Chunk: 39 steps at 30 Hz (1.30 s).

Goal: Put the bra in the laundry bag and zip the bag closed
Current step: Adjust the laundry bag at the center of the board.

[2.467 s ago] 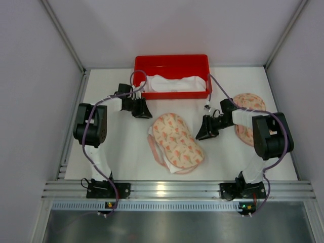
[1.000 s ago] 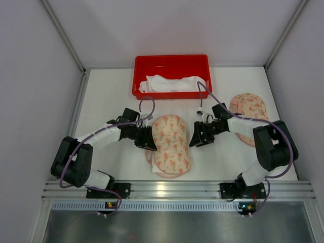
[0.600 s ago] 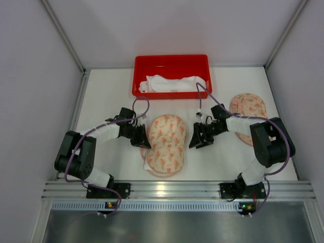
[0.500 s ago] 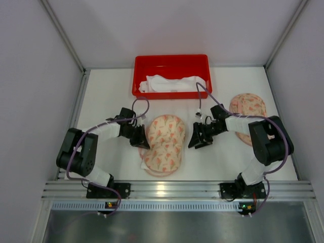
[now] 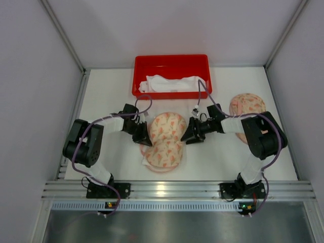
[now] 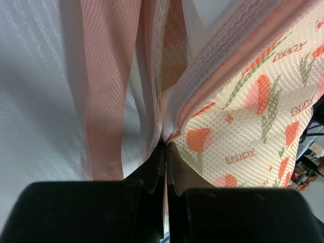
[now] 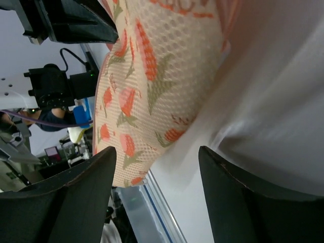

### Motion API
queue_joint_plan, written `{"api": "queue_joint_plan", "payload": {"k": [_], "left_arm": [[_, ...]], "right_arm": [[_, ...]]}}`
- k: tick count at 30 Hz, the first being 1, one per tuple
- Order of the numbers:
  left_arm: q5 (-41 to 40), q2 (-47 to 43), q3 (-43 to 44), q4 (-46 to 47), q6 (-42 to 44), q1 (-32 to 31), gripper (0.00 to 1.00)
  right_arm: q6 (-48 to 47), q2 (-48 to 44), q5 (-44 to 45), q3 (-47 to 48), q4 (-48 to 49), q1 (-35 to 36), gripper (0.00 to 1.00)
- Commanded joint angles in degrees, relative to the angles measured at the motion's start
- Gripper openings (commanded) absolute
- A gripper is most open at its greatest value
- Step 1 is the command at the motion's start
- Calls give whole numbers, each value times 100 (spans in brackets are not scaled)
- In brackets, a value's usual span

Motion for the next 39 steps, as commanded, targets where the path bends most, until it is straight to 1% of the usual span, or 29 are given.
{"api": "queue_joint_plan", "payload": {"k": [1, 5, 7, 8, 9, 12, 13, 15, 16, 17, 18, 19, 20, 21, 23, 24, 26, 27, 28, 29, 30, 32, 33, 34, 35, 36, 37, 38, 39], "left_arm": [[-550, 249, 83, 162, 79, 9, 0], [-541, 442, 311, 171, 52, 18, 0], [-471, 513, 426, 223, 52, 18, 0], [-462, 557, 443, 241, 35, 9, 0], [-419, 583, 470, 267, 17, 18, 0], [-304, 557, 479, 364, -18, 36, 0], [-226, 514, 487, 382, -9, 53, 0], [-50, 330, 566, 373, 95, 132, 2], [55, 207, 584, 373, 166, 167, 15], [39, -125, 619, 321, 254, 255, 21], [21, -328, 698, 164, 585, 282, 34], [-22, -548, 751, 67, 823, 290, 39], [-206, -994, 795, -48, 1052, 291, 42], [-329, -1216, 899, -249, 1498, 282, 51], [-619, -1734, 1023, -382, 2036, 282, 64], [-768, -1859, 1180, -444, 2639, 230, 71], [-910, -2078, 1400, -882, 3309, 37, 72], [-1154, -2097, 1645, -1066, 3957, -304, 71], [-1270, -2106, 1752, -1451, 4242, -559, 71], [-1384, -2088, 1849, -1603, 4471, -849, 71], [-1490, -2045, 2059, -1778, 4847, -1426, 71], [-1630, -1757, 2332, -2287, 5158, -2000, 70], [-1840, -1615, 2568, -2377, 5307, -2656, 68], [-2303, -1457, 2683, -2491, 5439, -2993, 66], [-2499, -1151, 2789, -2640, 5579, -3327, 65], [-2728, -1009, 2947, -2781, 5798, -3948, 65], [-3061, -851, 3018, -2869, 5913, -4216, 65], [-3264, -510, 3106, -3027, 6002, -4697, 65], [-3449, -324, 3341, -3141, 6098, -4910, 65]], "right_arm": [[683, 196, -183, -77, 1074, 328, 67], [947, 408, -183, -94, 1242, 565, 61], [1035, 461, -130, -121, 1400, 618, 51], [1096, 487, -130, -130, 1444, 618, 46], [1097, 487, -130, -112, 1436, 627, 31], [930, 461, -78, 89, 1164, 592, 6], [851, 444, -8, 160, 928, 566, 0], [842, 391, 89, 257, 864, 461, 0], [842, 330, 211, 275, 855, 408, 0], [816, 303, 274, 318, 716, 364, 0], [772, 294, 318, 353, 610, 329, 0], [711, 294, 370, 389, 514, 320, 0], [675, 294, 380, 450, 417, 328, 0], [666, 294, 397, 450, 338, 328, 0], [666, 294, 424, 459, 293, 328, 0], [675, 285, 450, 459, 267, 328, 0], [684, 285, 441, 468, 223, 328, 0], [692, 259, 441, 477, 144, 328, 0], [692, 250, 450, 486, 109, 328, 0], [675, 268, 476, 538, 21, 328, 0], [666, 268, 502, 582, -128, 346, 0], [544, 303, 573, 748, -497, 363, 0], [499, 312, 590, 810, -603, 407, 0], [464, 303, 608, 854, -725, 425, 0], [429, 285, 608, 898, -796, 442, 0], [420, 242, 626, 899, -814, 477, 0], [420, 224, 661, 899, -832, 495, 0], [394, 215, 670, 899, -858, 530, 0], [385, 215, 678, 907, -867, 539, 0]]}}
